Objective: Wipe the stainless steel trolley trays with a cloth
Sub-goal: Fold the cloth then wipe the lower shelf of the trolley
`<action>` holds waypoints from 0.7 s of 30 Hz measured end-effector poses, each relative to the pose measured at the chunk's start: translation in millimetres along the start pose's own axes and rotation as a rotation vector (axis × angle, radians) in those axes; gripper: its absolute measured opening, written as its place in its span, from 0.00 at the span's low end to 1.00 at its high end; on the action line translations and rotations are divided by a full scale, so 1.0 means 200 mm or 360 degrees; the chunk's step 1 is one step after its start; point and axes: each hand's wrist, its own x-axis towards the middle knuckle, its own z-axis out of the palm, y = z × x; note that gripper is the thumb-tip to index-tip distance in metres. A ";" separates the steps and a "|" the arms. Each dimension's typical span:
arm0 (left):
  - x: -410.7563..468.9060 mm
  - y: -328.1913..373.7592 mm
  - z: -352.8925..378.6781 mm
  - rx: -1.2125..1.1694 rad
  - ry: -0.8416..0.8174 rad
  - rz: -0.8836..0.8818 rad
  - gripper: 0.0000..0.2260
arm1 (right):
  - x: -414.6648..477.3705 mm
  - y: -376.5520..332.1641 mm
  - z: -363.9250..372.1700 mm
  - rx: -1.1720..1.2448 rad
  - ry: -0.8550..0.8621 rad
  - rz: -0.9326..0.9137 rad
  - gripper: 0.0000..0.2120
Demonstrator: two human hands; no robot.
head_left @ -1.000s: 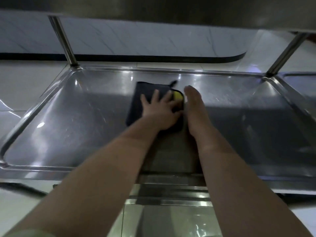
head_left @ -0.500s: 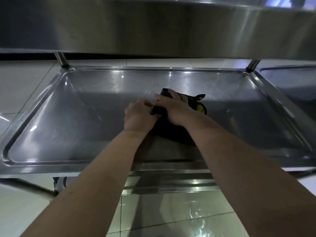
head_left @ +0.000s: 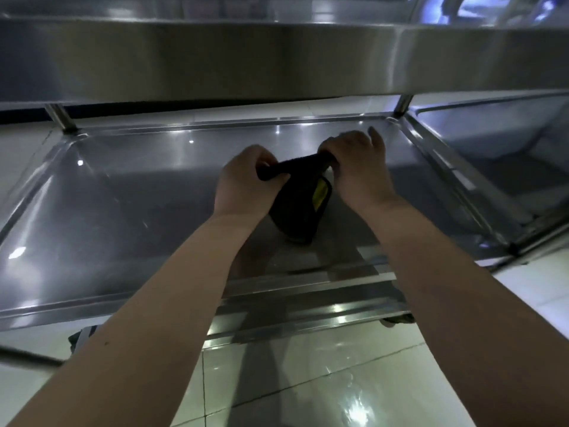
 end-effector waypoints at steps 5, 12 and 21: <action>-0.11 0.30 0.12 -0.0283 0.0067 0.0318 0.12 | -0.30 0.13 -0.29 0.0389 0.0418 0.0337 0.14; -0.47 0.55 0.22 -0.0653 -0.0140 0.0526 0.10 | -0.81 0.26 -0.72 0.0601 0.0653 0.0462 0.14; -1.04 0.14 0.80 -0.0301 -0.1317 -0.0077 0.10 | -1.60 0.42 -0.35 0.0400 -0.0117 0.0696 0.08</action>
